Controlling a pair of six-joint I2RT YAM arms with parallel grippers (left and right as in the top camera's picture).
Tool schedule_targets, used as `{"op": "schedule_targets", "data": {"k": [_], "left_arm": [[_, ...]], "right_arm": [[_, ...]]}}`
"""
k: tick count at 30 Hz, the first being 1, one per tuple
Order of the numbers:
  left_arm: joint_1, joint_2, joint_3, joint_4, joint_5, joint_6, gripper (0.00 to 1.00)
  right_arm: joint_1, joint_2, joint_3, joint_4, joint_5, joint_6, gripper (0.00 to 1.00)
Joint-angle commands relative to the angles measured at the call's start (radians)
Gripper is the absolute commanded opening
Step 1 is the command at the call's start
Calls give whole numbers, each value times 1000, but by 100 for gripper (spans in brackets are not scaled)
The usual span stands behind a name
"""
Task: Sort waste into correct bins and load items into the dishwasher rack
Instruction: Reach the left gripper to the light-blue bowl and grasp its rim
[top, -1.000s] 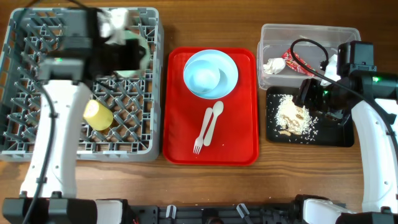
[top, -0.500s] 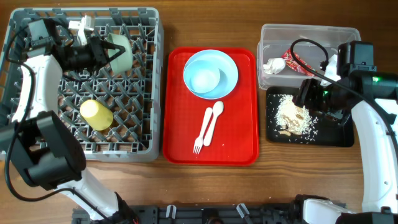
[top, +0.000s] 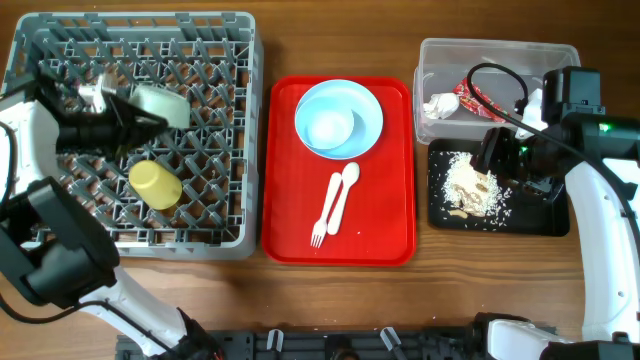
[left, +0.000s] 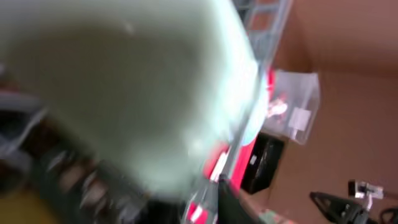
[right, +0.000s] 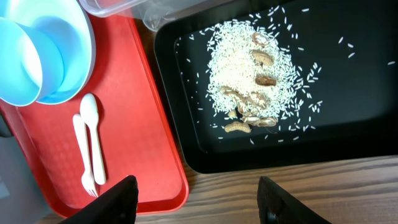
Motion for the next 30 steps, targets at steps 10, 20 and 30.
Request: {"op": "schedule_targets", "data": {"k": [10, 20, 30], "left_arm": [[13, -236, -5, -117, -132, -12, 100], [-631, -373, -5, 282, -479, -39, 100], [-1063, -45, -5, 583, -790, -38, 97]], "right_arm": [[-6, -7, 21, -4, 2, 2, 62], [-10, -7, 21, -23, 159, 85, 63], [-15, -7, 21, -23, 159, 80, 63]]}}
